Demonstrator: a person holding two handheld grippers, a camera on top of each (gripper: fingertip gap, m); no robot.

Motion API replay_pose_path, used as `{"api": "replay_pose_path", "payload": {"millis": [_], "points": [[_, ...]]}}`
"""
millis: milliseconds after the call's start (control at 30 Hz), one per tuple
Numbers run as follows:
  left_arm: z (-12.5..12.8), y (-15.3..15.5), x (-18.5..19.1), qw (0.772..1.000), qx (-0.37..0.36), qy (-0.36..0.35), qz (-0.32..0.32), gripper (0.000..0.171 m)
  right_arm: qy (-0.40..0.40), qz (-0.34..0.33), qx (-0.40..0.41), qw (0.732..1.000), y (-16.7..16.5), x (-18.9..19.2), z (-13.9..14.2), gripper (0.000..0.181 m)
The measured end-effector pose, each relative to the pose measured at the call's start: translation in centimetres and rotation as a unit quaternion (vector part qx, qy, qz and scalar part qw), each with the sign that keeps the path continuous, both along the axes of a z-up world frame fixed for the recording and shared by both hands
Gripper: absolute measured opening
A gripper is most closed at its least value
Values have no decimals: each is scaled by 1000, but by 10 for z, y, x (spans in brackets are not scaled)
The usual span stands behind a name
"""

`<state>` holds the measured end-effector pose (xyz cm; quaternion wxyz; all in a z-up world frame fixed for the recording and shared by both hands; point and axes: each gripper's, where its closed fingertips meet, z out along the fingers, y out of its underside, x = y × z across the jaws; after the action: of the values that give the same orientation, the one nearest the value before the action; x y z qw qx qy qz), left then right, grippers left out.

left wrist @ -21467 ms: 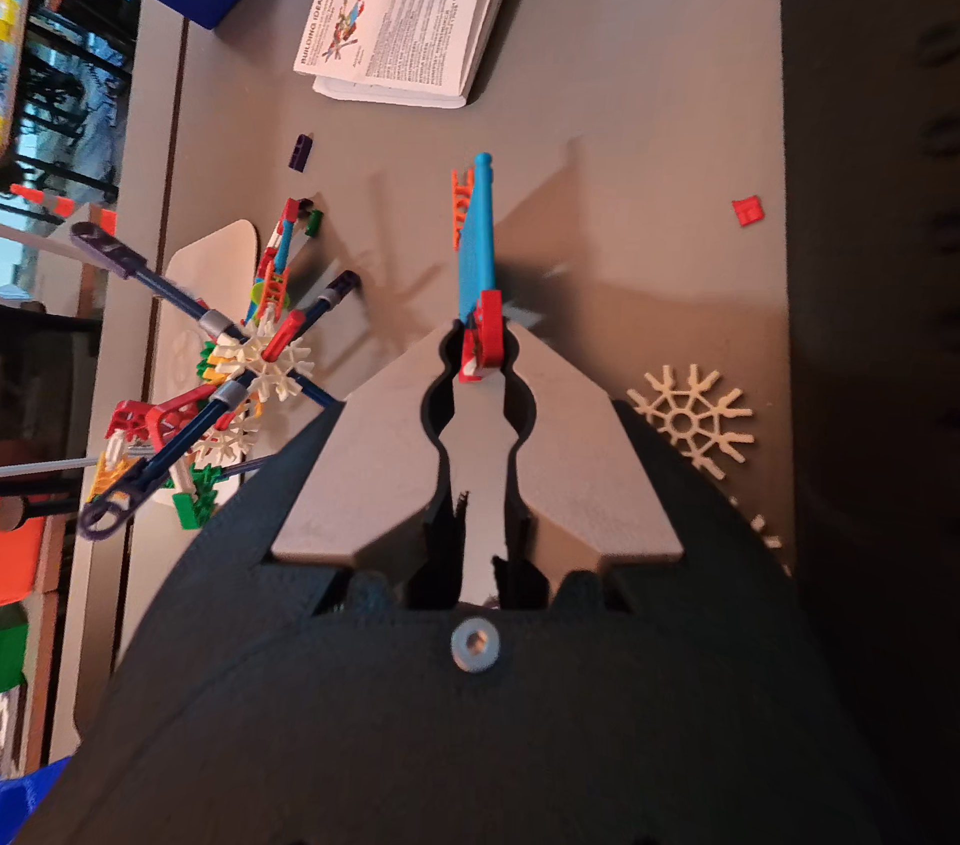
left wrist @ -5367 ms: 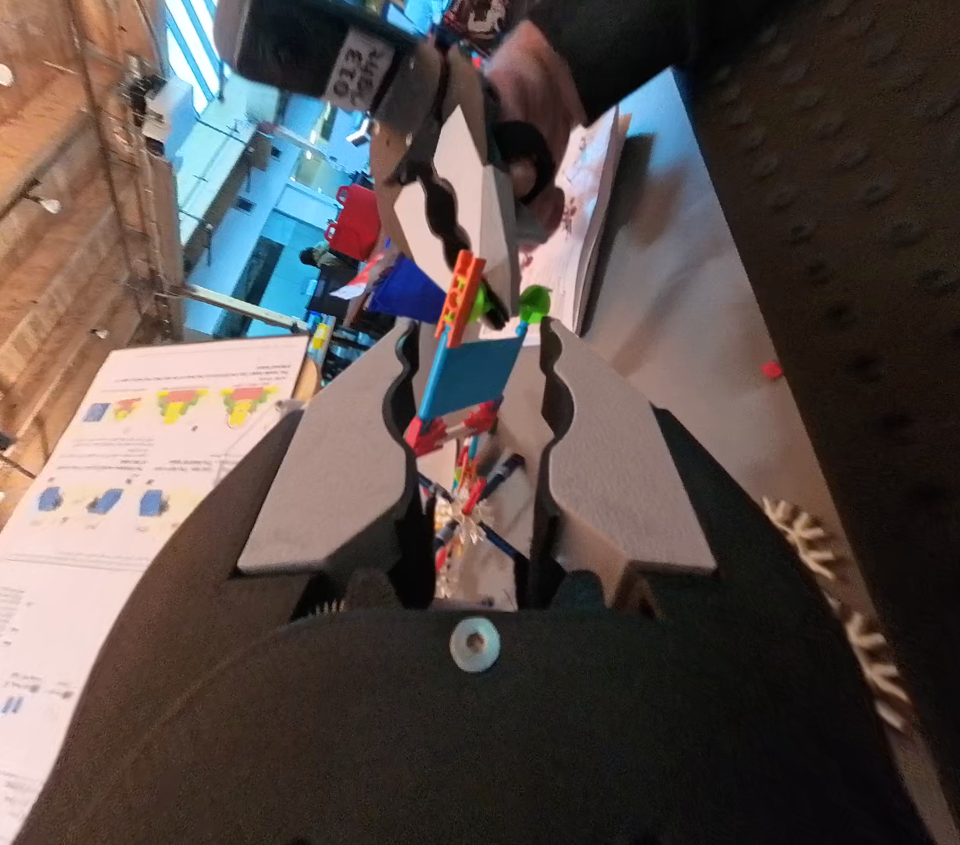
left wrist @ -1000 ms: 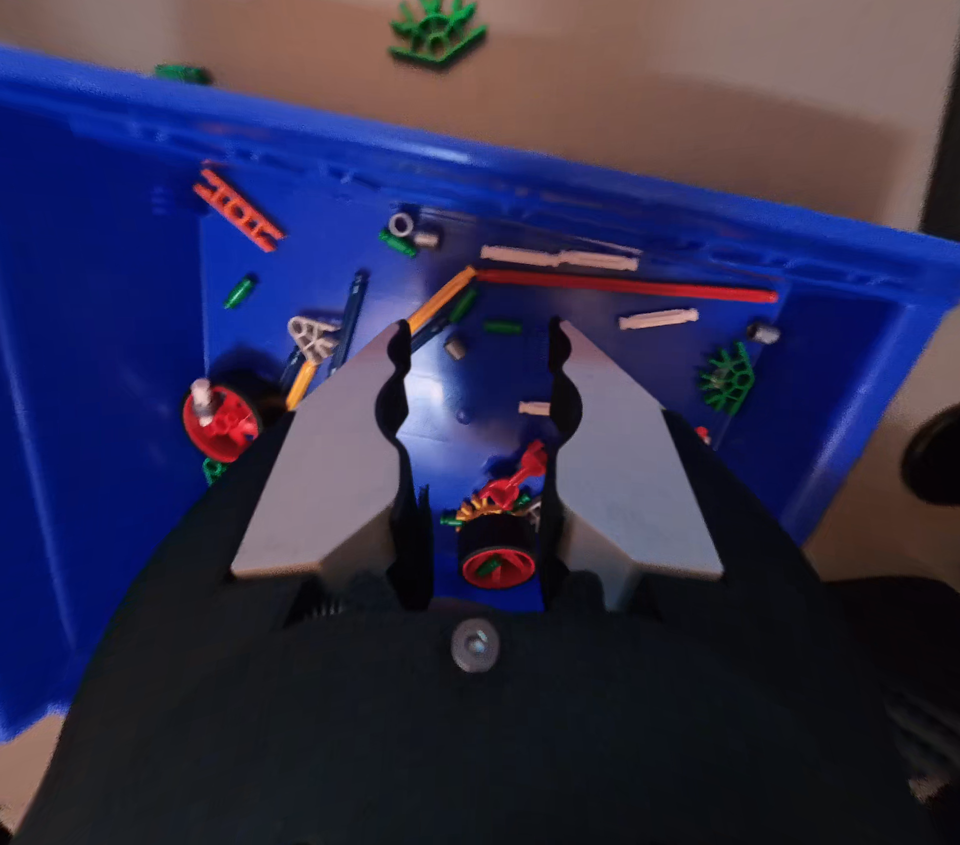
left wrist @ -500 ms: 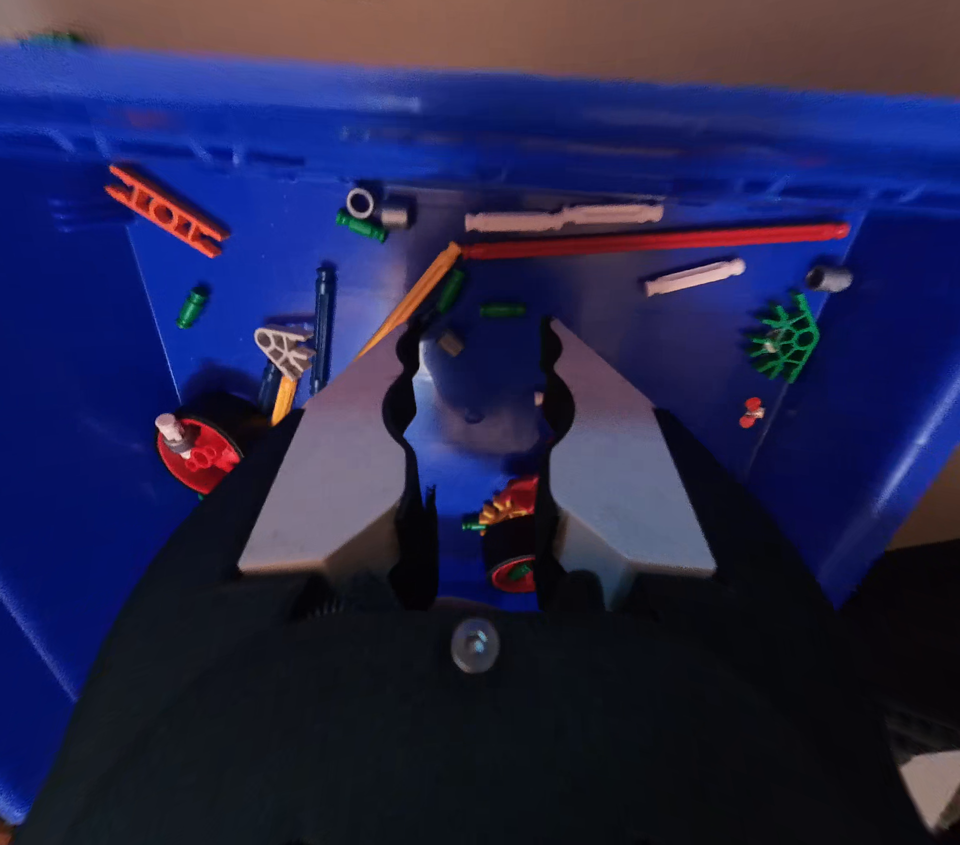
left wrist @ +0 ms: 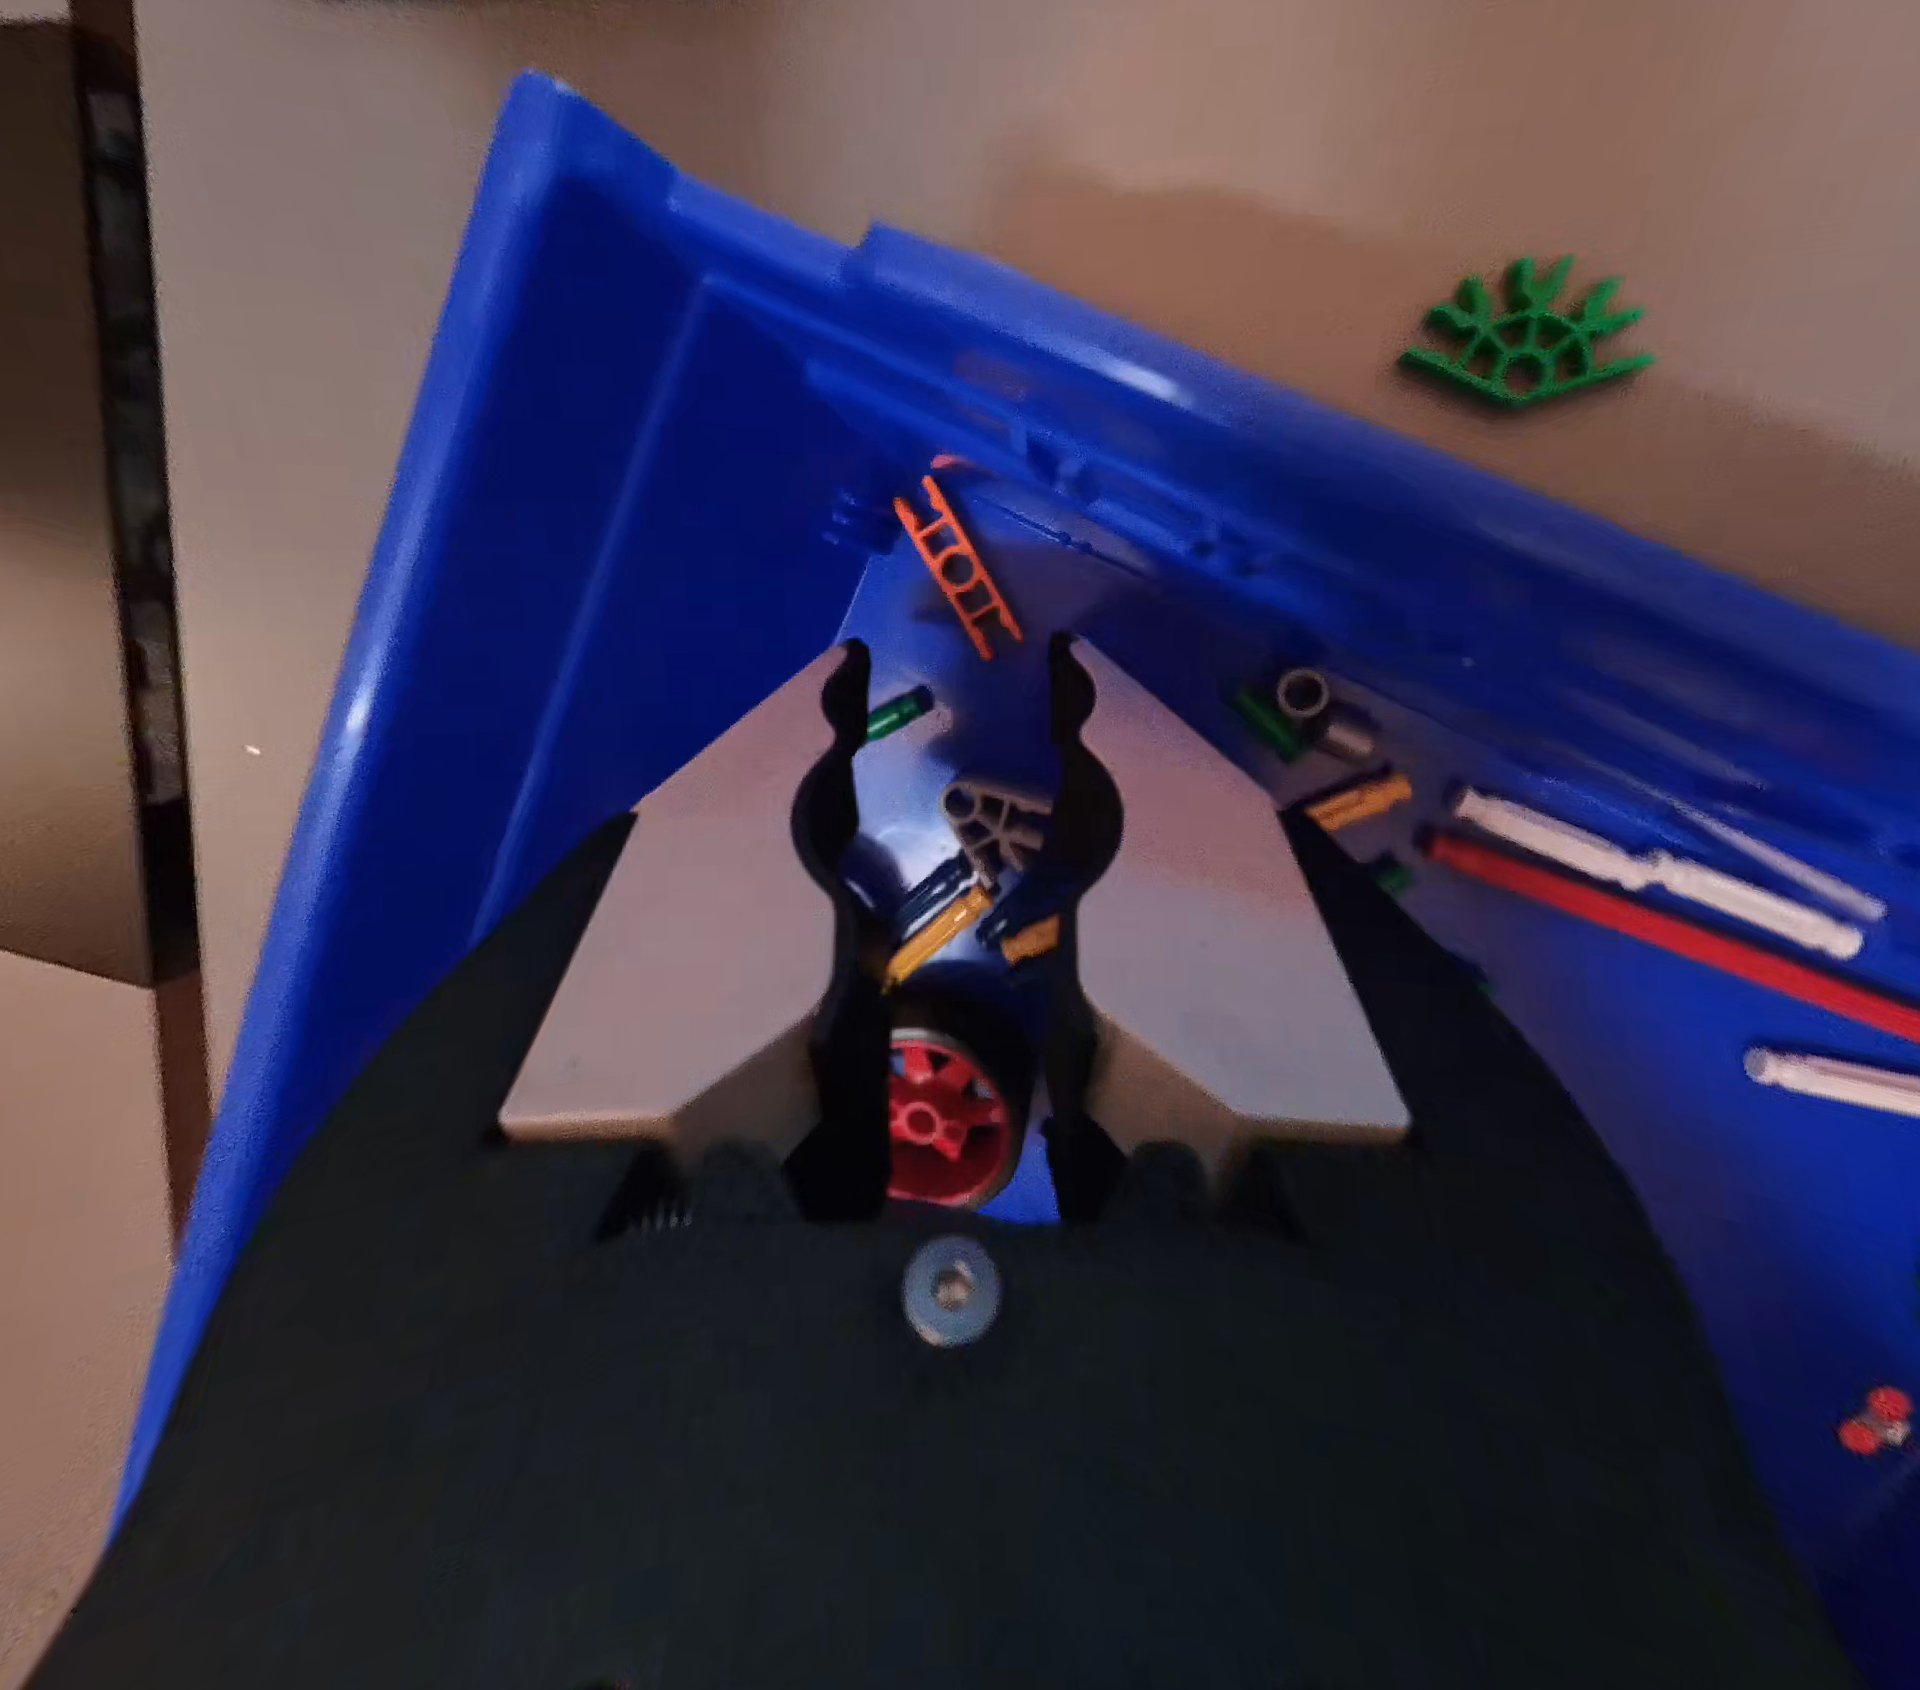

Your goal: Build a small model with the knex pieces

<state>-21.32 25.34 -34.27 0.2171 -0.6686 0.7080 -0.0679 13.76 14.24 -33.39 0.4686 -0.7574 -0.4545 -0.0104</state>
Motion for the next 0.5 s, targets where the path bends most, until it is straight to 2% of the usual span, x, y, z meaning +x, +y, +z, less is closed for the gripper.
{"api": "replay_pose_path", "payload": {"millis": [100, 200, 267, 367, 433, 500], "points": [[-13, 2, 0, 999, -26, 17, 35, 30, 4, 6, 9, 1000, -1, -2, 6, 4], [-14, -4, 9, 997, -62, 3, 52, 24, 11, 13, 18, 1000, -2, -5, 13, 4], [-15, -8, 15, 995, -75, -5, 60, 14, 15, 19, 26, 999, -3, -7, 19, 4], [-15, -8, 16, 995, -71, -14, 72, 13, 24, 26, 40, 999, -6, -9, 29, 3], [-13, -2, 8, 997, -35, -1, 71, 10, 30, 28, 51, 998, -8, -10, 36, 3], [-3, 0, 1, 996, -30, -3, 81, 9, 40, 26, 61, 997, -9, -9, 45, 3]]}}
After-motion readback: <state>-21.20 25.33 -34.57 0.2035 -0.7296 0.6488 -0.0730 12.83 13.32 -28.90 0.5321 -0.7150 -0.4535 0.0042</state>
